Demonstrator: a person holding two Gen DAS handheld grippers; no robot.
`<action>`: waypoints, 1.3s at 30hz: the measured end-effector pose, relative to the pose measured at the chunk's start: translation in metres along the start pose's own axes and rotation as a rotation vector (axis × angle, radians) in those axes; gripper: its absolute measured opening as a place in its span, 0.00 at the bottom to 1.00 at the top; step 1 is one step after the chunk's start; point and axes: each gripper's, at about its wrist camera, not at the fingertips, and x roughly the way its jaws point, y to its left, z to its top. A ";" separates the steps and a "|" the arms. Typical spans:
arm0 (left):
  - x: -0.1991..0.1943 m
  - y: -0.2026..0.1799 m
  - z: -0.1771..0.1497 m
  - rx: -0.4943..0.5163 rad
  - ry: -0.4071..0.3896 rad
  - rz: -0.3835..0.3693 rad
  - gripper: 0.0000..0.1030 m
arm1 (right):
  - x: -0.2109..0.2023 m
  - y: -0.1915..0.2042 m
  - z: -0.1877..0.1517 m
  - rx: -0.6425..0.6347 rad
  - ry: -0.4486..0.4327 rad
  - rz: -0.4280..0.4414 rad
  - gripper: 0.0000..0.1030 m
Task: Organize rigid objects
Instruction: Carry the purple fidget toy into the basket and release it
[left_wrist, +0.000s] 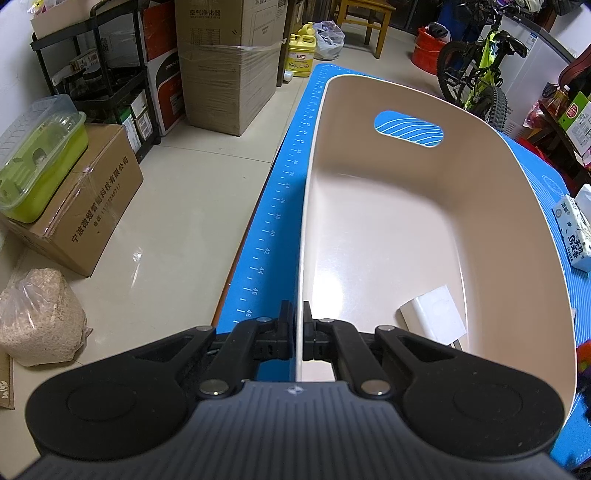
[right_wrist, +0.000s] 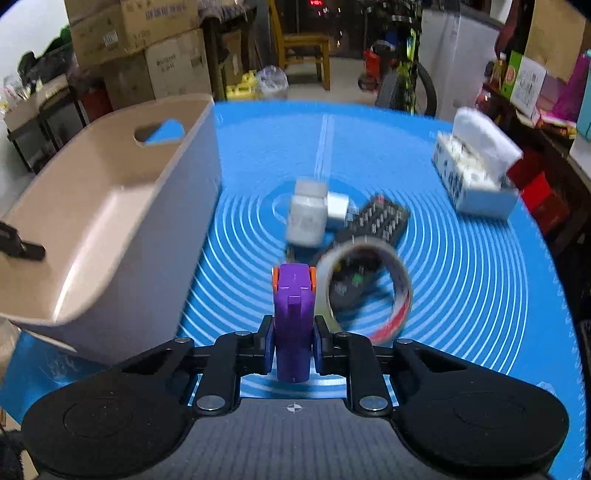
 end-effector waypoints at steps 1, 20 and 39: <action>0.000 0.000 0.000 -0.001 0.000 -0.001 0.04 | -0.005 0.001 0.005 -0.004 -0.018 0.005 0.29; 0.001 -0.004 -0.001 0.002 0.000 0.005 0.04 | -0.026 0.108 0.118 -0.151 -0.210 0.195 0.29; 0.000 0.000 0.000 -0.002 0.002 -0.008 0.07 | 0.110 0.178 0.118 -0.201 0.166 0.226 0.29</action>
